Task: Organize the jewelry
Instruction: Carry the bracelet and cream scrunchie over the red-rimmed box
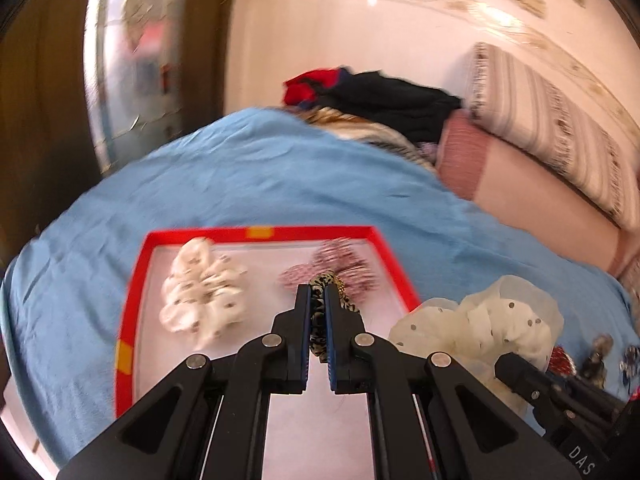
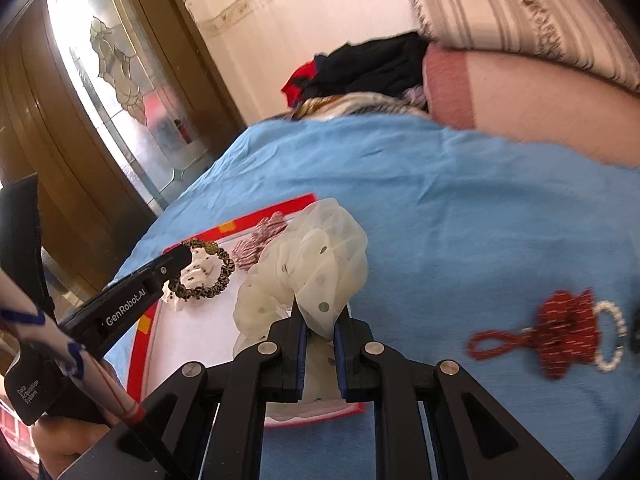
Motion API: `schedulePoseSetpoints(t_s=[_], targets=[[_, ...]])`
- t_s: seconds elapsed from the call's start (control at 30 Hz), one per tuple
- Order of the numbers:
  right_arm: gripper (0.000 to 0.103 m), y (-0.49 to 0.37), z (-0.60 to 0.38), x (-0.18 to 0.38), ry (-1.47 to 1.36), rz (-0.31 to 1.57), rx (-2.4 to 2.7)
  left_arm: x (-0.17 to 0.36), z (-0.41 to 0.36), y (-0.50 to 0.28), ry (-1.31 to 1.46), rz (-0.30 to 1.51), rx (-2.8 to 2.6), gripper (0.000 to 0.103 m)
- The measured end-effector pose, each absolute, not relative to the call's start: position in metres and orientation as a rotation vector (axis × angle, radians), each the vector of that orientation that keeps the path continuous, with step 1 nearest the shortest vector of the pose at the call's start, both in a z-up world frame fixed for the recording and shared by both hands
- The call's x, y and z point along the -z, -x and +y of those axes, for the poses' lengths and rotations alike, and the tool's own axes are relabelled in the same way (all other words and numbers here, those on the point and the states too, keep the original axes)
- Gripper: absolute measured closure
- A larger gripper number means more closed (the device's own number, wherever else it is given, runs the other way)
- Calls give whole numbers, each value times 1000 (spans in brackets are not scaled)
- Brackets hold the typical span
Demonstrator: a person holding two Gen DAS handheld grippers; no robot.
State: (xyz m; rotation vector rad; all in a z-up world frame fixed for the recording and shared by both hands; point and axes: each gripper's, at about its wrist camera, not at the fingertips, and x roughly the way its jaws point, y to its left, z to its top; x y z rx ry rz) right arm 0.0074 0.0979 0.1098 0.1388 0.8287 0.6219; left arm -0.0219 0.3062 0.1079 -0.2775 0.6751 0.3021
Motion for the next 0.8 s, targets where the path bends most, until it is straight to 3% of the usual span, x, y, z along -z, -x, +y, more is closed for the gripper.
schedulePoseSetpoints(t_s=[0.57, 0.8], targets=[[84, -39, 157, -67, -131, 988, -646, -71, 331, 4, 341, 831, -405, 96], [66, -39, 158, -63, -104, 1001, -635, -69, 336, 3, 354, 836, -433, 93]])
